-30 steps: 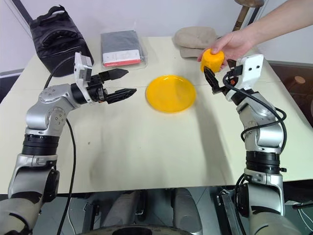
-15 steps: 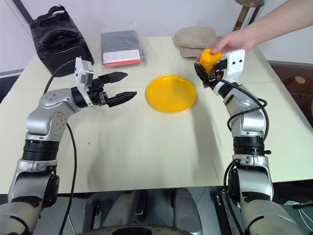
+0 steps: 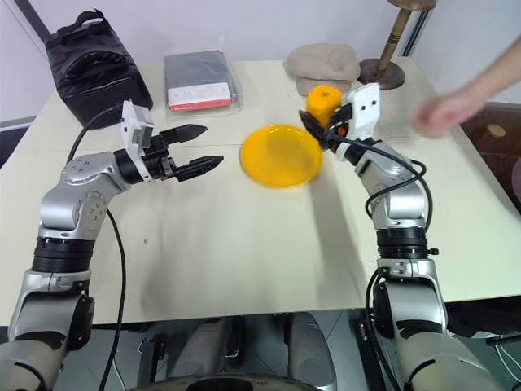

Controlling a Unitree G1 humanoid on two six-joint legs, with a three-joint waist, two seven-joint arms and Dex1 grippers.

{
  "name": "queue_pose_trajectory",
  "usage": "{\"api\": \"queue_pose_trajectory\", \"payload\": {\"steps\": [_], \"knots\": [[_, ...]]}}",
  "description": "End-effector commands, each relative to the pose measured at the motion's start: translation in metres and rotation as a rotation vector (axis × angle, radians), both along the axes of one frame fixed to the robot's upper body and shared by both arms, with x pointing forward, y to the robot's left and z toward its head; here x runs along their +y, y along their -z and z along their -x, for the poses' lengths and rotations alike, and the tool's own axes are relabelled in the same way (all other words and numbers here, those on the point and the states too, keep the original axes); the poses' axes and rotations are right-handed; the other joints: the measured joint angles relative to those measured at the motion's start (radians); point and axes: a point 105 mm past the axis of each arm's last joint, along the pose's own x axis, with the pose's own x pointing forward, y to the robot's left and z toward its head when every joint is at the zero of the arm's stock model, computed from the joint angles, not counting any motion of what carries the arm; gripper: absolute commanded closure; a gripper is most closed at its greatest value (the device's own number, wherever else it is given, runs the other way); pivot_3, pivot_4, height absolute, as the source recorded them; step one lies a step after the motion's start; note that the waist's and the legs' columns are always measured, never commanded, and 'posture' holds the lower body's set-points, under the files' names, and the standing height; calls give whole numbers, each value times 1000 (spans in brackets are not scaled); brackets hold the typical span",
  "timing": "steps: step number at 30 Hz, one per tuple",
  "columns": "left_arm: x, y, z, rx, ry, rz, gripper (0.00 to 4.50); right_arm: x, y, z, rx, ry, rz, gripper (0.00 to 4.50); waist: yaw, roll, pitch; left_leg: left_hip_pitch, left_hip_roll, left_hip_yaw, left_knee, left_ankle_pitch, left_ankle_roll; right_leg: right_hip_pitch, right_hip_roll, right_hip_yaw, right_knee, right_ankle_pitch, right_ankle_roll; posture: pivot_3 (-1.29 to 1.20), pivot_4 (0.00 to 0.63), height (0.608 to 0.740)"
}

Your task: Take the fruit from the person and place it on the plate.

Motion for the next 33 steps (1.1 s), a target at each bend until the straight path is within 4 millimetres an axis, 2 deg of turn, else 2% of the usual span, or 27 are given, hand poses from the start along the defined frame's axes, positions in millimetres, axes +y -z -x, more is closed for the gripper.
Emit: {"api": "queue_pose_trajectory", "payload": {"steps": [1,8,16,18,20,22,25,29,33], "knots": [[6,-13,5,-58,-26,4,0,10,2,-6,-29,-9,2,2007,1,0,0,0,0,0,0,0,0,0,0,0,0,0,0,0,150,740],[18,-13,8,-64,-108,31,0,36,16,-34,-11,-8,-18,2007,-3,0,0,0,-1,0,-1,0,-1,-1,0,0,0,0,0,0,150,740],[25,-15,12,-74,-152,37,0,47,32,-43,36,-20,-33,2007,-1,0,0,0,-1,0,-4,1,-2,-2,-1,0,-1,0,0,0,150,740],[26,-15,13,-74,-157,38,0,47,33,-43,44,-14,-50,931,-2,0,0,0,-1,0,-4,1,-2,-2,-1,0,-1,0,0,0,150,740],[27,-15,13,-74,-161,38,0,46,33,-43,44,-18,-59,59,-3,0,0,0,-1,0,-4,1,-2,-2,-1,0,0,0,0,0,150,740],[27,-15,13,-74,-164,39,0,47,33,-43,41,-25,-58,59,-3,0,0,0,-1,0,-4,1,-2,-3,-1,0,0,0,0,0,150,740],[29,-14,12,-71,-168,37,0,44,25,-43,10,-23,-45,59,-5,0,0,0,-1,0,-5,1,-2,-3,-1,0,0,0,0,0,150,740],[35,-15,10,-80,-200,35,0,30,1,-36,-76,-25,-38,59,-3,1,0,-1,-1,0,-5,1,-2,-3,-1,0,0,0,0,0,150,740],[52,-17,5,-102,-292,41,0,7,-26,-13,-158,-18,-24,59,3,1,0,-1,-1,0,-5,1,-2,-3,-2,0,0,0,0,0,150,740]]}}
